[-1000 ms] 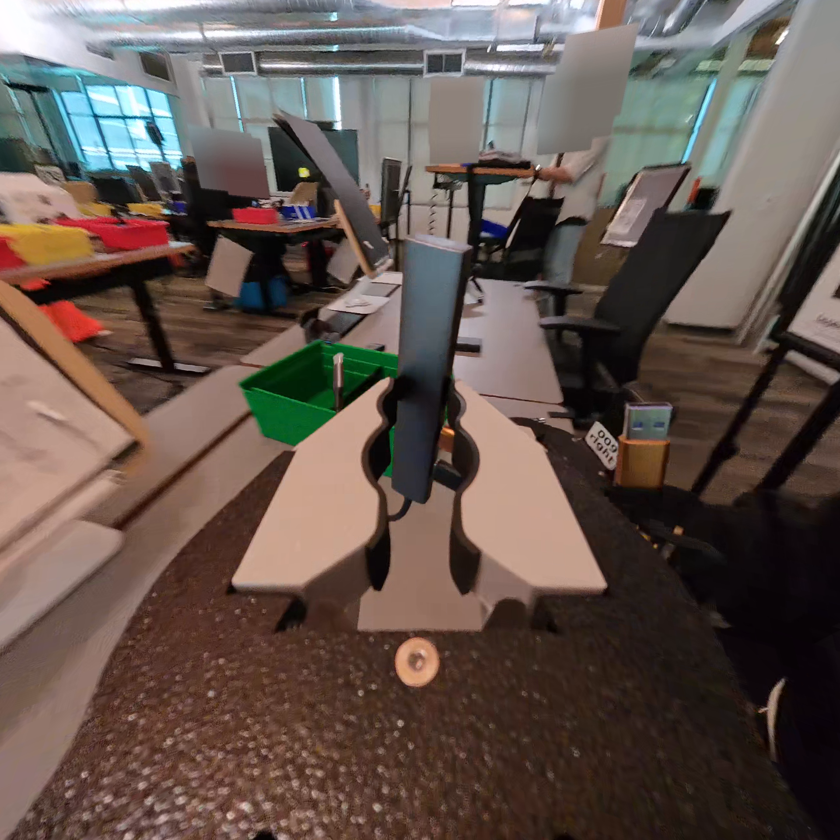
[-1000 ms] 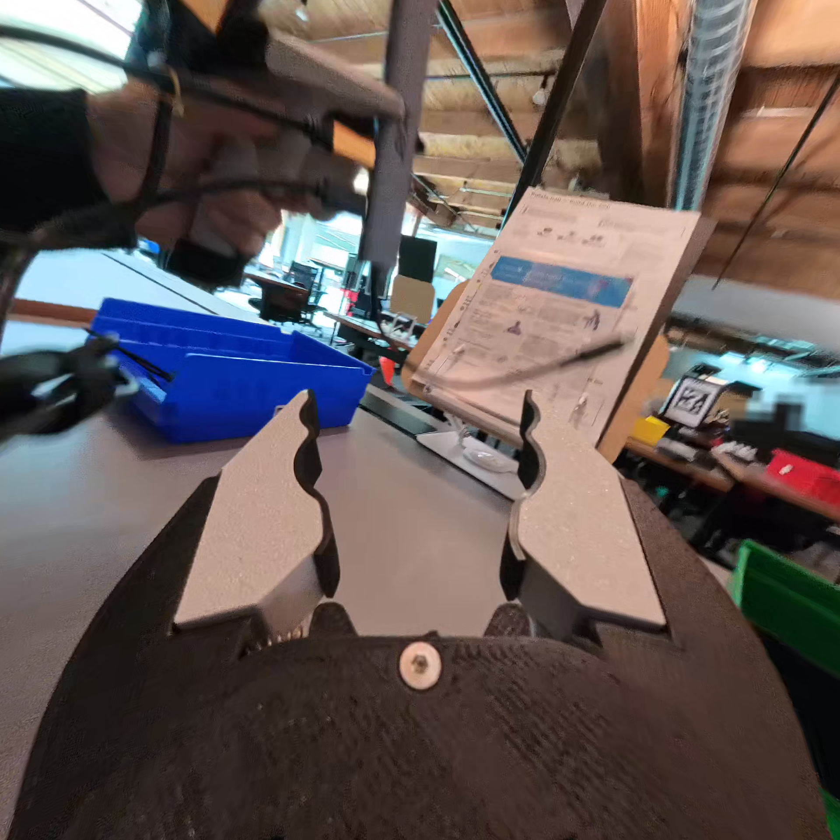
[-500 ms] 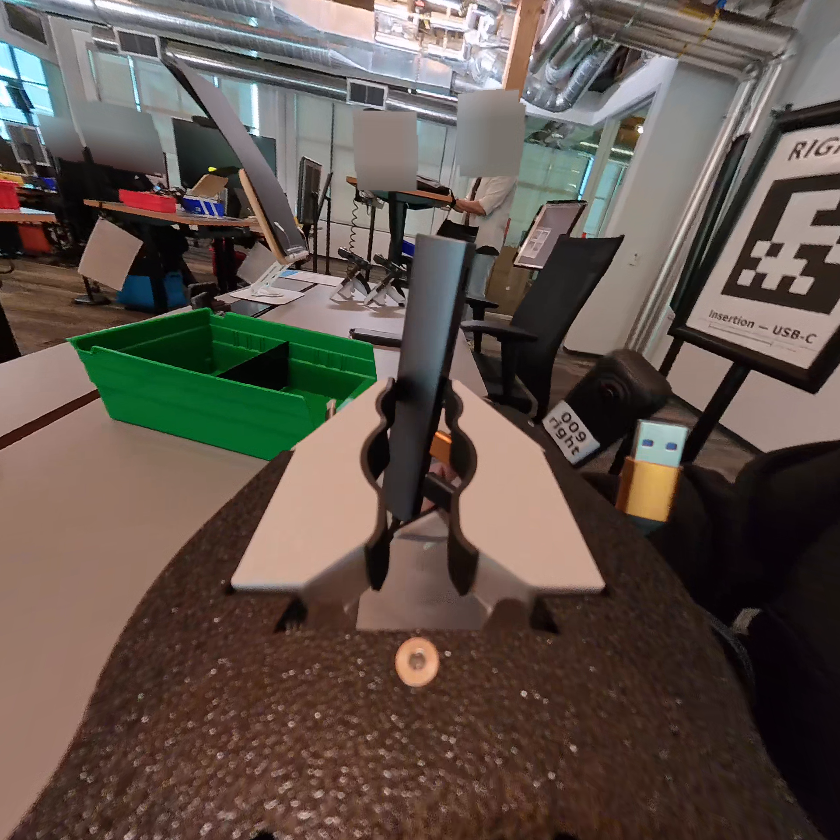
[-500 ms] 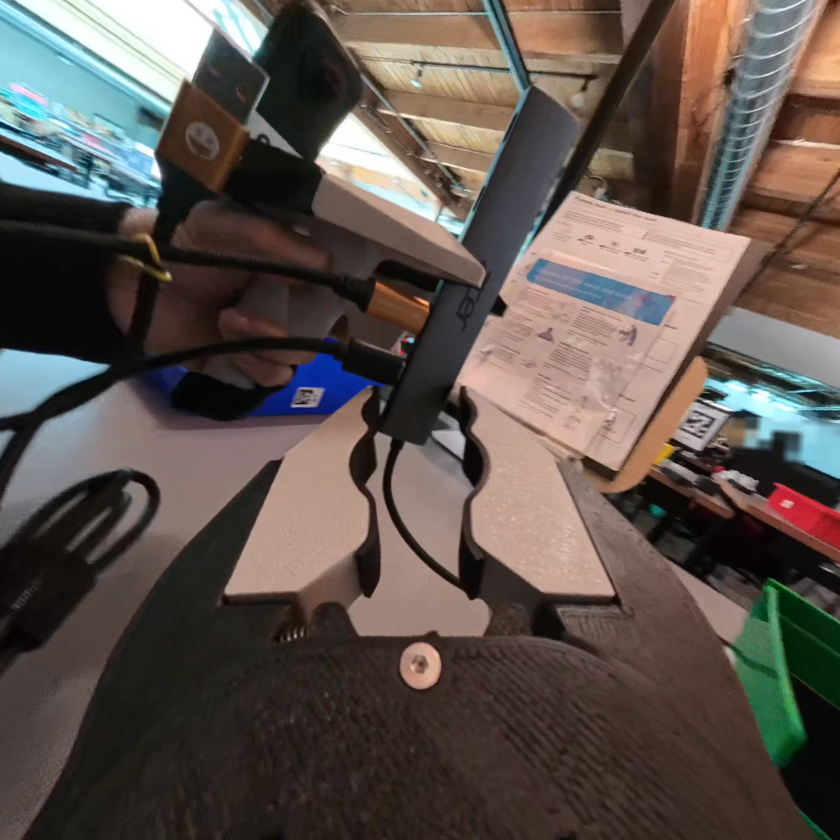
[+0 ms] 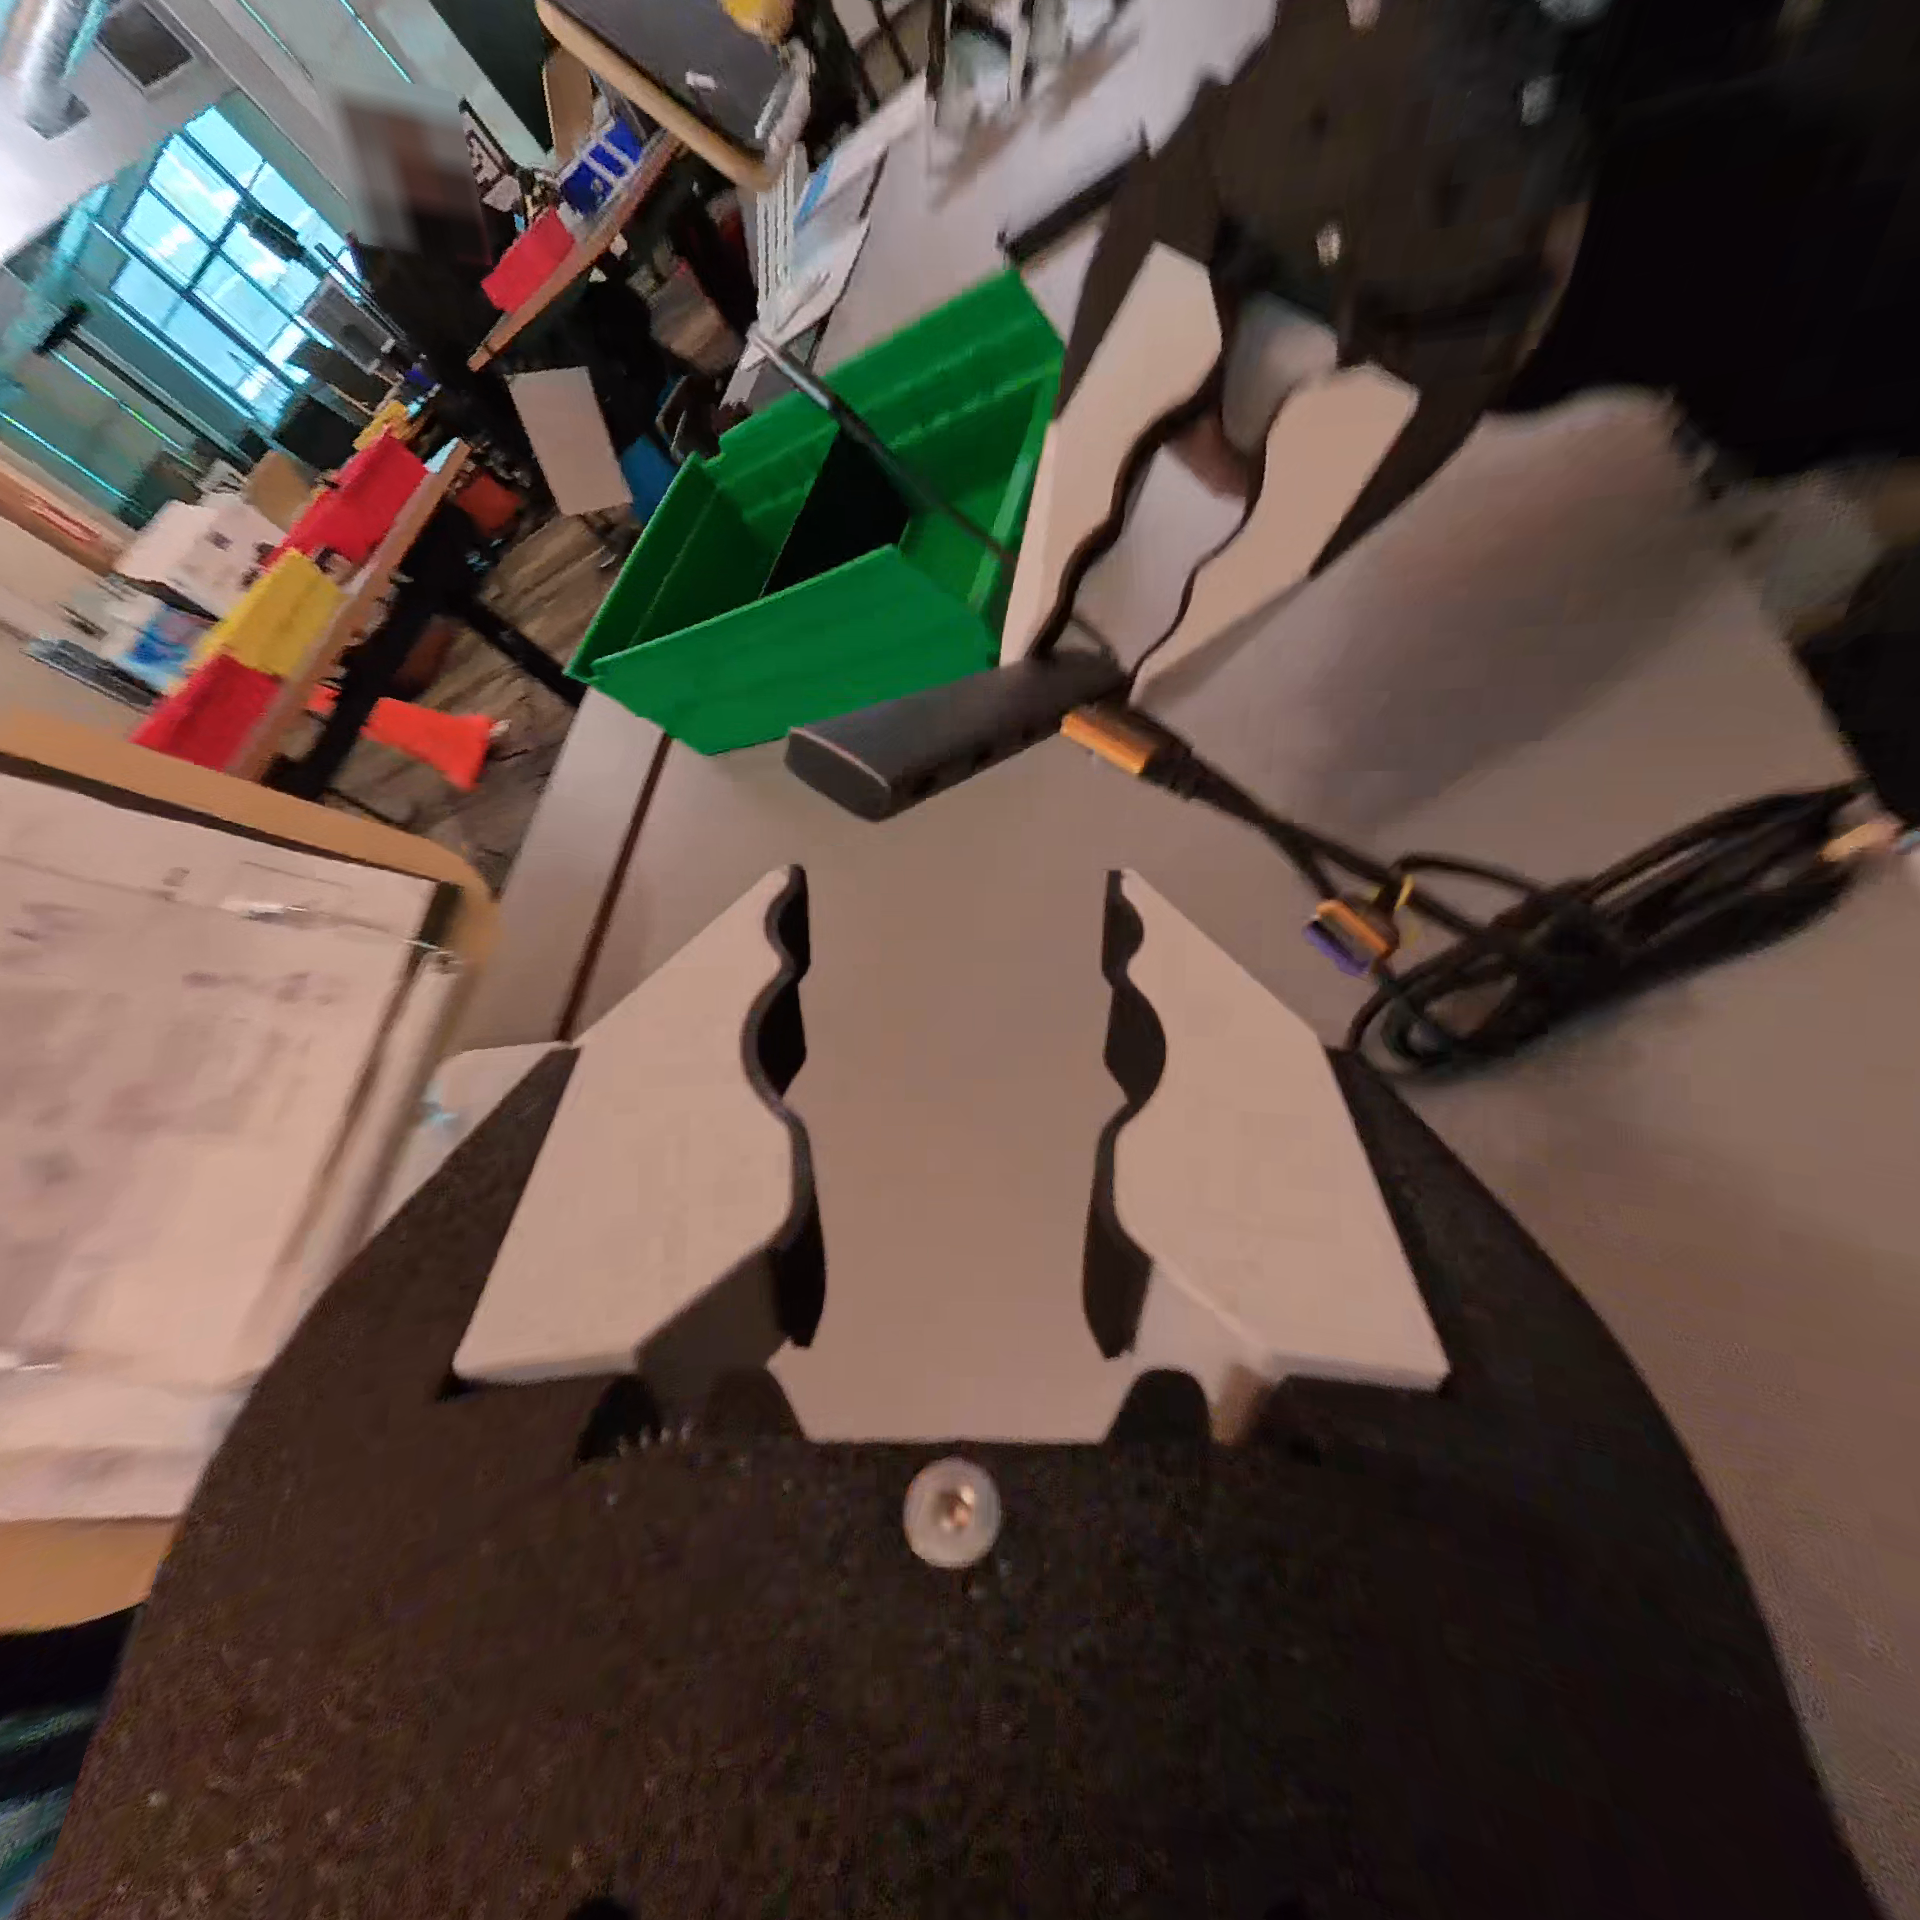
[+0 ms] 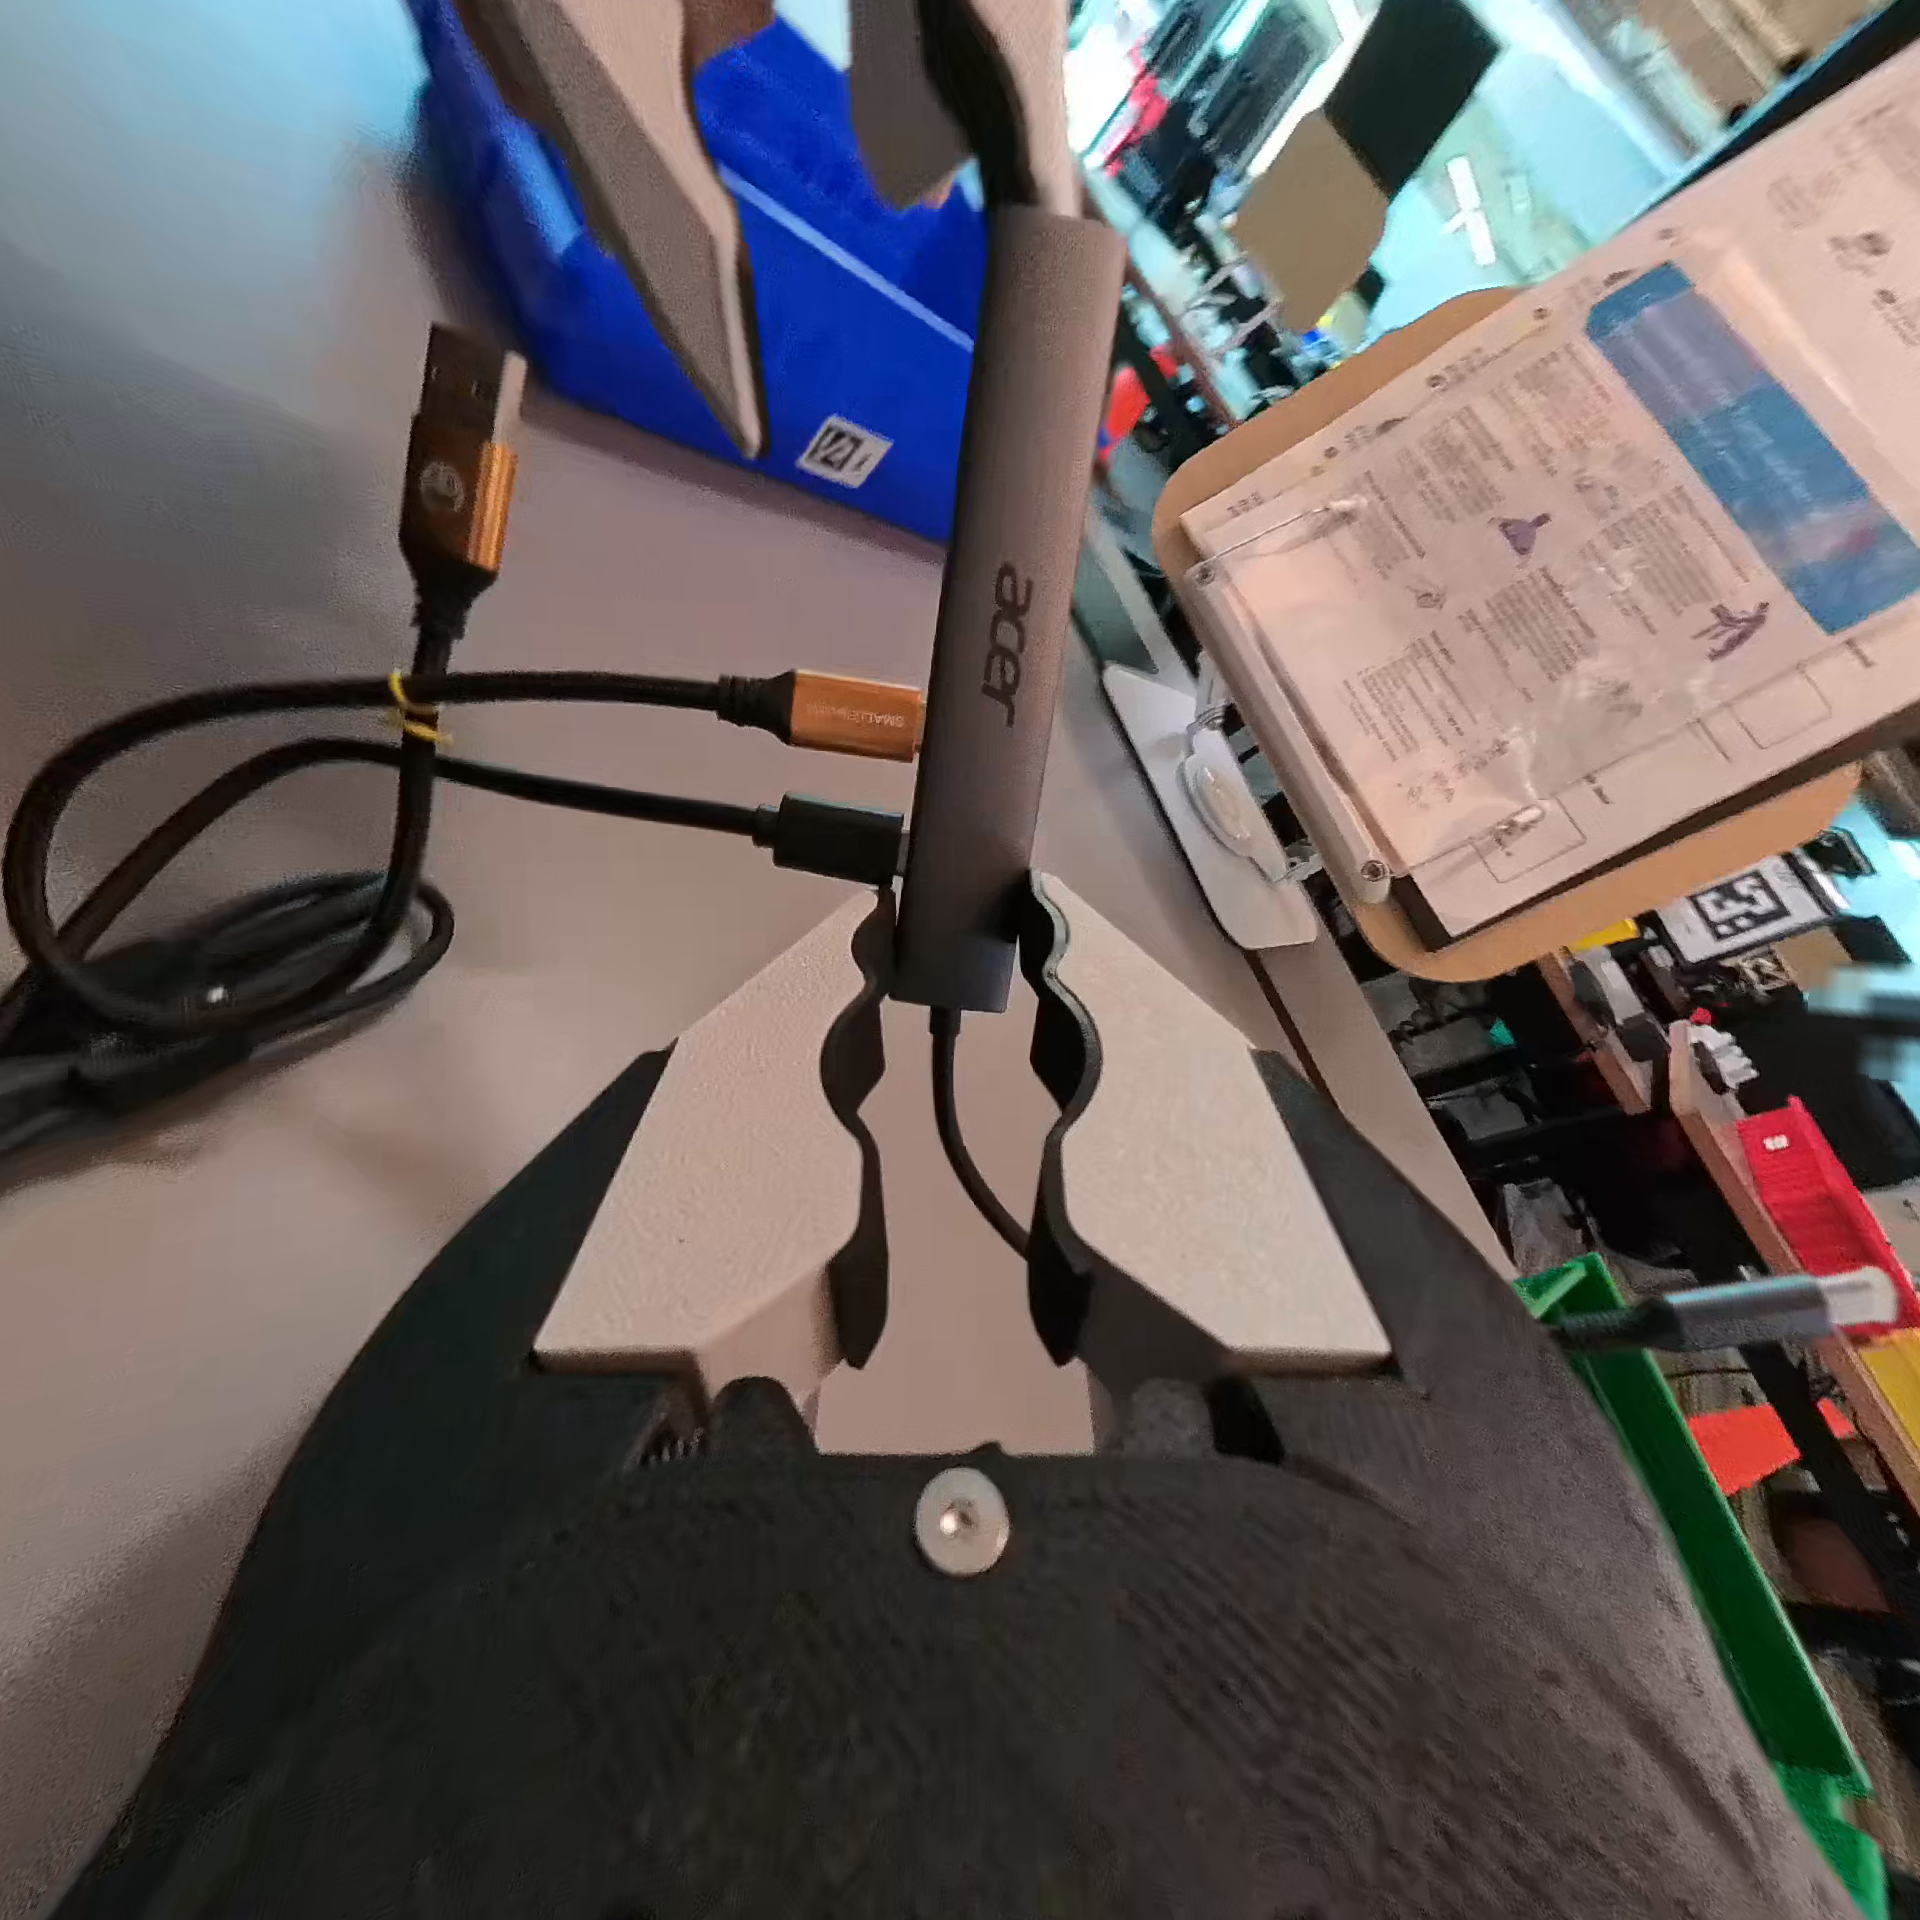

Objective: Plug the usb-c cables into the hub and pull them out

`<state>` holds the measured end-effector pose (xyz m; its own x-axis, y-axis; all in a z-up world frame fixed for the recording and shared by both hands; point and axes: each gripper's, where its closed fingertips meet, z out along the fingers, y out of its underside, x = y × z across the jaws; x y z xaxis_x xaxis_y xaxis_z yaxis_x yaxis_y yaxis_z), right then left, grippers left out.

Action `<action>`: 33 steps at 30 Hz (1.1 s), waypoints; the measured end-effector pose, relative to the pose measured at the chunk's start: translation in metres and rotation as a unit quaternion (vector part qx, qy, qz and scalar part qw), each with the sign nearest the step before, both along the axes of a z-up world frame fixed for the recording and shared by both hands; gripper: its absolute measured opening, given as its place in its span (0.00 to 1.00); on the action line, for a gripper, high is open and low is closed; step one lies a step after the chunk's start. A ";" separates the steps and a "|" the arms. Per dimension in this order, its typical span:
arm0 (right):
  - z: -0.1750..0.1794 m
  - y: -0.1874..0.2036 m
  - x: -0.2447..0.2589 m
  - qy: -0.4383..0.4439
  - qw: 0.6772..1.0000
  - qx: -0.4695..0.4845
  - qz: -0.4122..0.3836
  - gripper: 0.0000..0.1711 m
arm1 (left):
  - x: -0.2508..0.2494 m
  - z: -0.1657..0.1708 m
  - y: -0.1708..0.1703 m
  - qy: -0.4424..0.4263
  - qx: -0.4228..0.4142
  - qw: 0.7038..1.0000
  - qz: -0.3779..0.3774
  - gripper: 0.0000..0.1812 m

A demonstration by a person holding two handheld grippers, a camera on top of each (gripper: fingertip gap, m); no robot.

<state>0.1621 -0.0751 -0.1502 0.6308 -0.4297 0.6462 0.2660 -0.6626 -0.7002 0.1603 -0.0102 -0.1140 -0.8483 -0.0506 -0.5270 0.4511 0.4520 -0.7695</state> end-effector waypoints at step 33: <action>-0.020 0.019 -0.021 0.021 0.993 0.002 0.120 0.15 | -0.031 -0.049 -0.027 0.054 -0.011 0.998 -0.029 0.12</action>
